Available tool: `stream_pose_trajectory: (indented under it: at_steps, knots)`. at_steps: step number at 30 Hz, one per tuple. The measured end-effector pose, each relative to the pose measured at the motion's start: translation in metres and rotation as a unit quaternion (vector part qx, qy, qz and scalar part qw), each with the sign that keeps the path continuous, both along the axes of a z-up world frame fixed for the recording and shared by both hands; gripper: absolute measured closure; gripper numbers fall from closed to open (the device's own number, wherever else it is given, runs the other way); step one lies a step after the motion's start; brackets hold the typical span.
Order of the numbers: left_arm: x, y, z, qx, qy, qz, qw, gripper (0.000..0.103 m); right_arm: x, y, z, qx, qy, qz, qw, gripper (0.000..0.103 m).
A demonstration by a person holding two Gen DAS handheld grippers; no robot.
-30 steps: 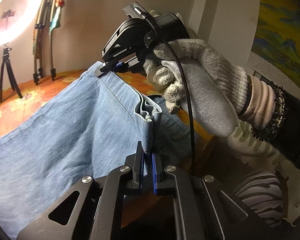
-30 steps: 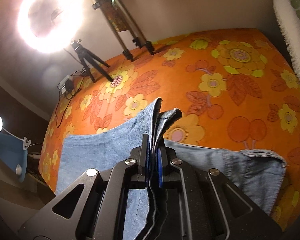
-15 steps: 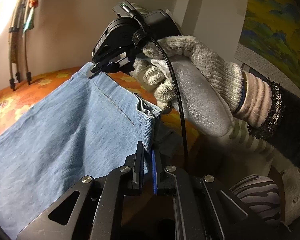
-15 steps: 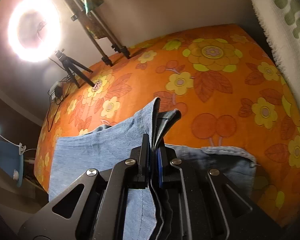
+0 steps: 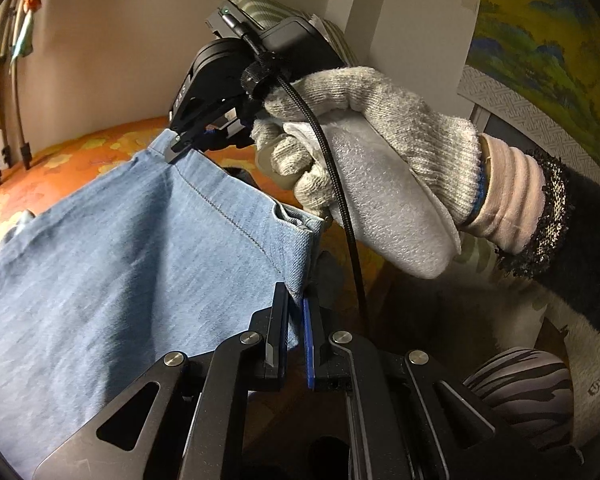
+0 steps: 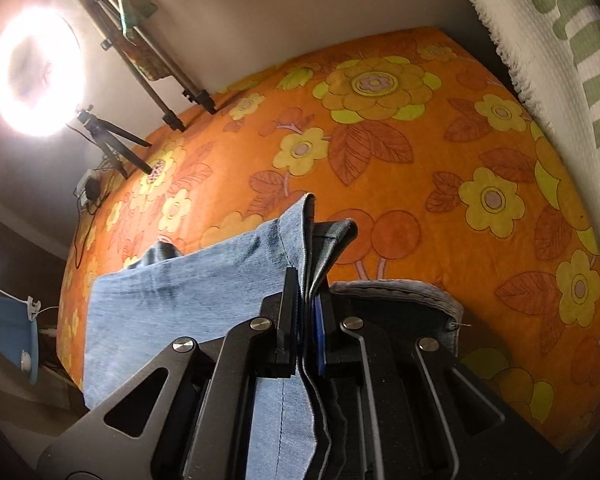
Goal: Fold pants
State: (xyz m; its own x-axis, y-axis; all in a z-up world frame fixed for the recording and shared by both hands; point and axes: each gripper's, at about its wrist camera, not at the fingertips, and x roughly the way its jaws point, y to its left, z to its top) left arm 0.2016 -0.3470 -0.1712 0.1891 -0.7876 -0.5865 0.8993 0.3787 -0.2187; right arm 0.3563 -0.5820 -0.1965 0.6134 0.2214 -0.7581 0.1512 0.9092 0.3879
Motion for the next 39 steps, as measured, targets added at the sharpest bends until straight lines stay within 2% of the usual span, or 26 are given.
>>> stream_pose_trajectory:
  at_steps: [7,12,13,15,16,17,19,22,26,32,39]
  knots:
    - [0.000,-0.004,0.000,0.011,0.014,-0.006,0.9998,0.098,0.005,-0.004,-0.021,-0.003,0.018,-0.005,1.000,0.096]
    - [-0.007,-0.003,0.003,0.022,0.018,-0.018,0.9994,0.097,0.008,-0.004,-0.022,-0.015,0.024,-0.007,1.000,0.096]
    - [-0.008,-0.003,0.003,0.026,0.018,-0.018,0.9993,0.097,0.008,-0.004,-0.021,-0.014,0.025,-0.008,1.000,0.095]
    - [-0.013,-0.005,0.002,0.029,0.019,-0.018,0.9993,0.097,0.006,-0.004,-0.018,-0.030,0.028,-0.018,0.999,0.081]
    - [-0.016,-0.005,0.001,0.030,0.019,-0.017,0.9992,0.097,0.004,-0.005,-0.015,-0.041,0.027,-0.023,0.999,0.079]
    - [-0.016,-0.002,0.002,0.031,0.019,-0.015,0.9992,0.095,0.003,-0.006,-0.013,-0.049,0.026,-0.028,0.998,0.077]
    - [-0.021,-0.003,0.002,0.032,0.019,-0.012,0.9992,0.081,-0.004,-0.012,-0.007,-0.042,0.020,-0.035,0.998,0.077]
    - [-0.027,0.002,0.003,0.030,0.014,-0.004,0.9994,0.081,-0.015,-0.020,0.004,-0.037,0.010,-0.046,0.998,0.077]
    - [-0.026,0.022,0.011,0.021,0.013,0.018,0.9995,0.081,-0.032,-0.019,0.020,-0.030,-0.007,-0.049,0.998,0.076]
    - [-0.023,0.064,0.031,0.010,-0.002,0.061,0.9981,0.081,-0.054,0.003,0.045,-0.029,-0.038,-0.030,0.998,0.076]
    - [-0.019,0.133,0.046,0.007,-0.020,0.136,0.9904,0.081,-0.071,0.044,0.071,-0.010,-0.068,0.008,0.998,0.076]
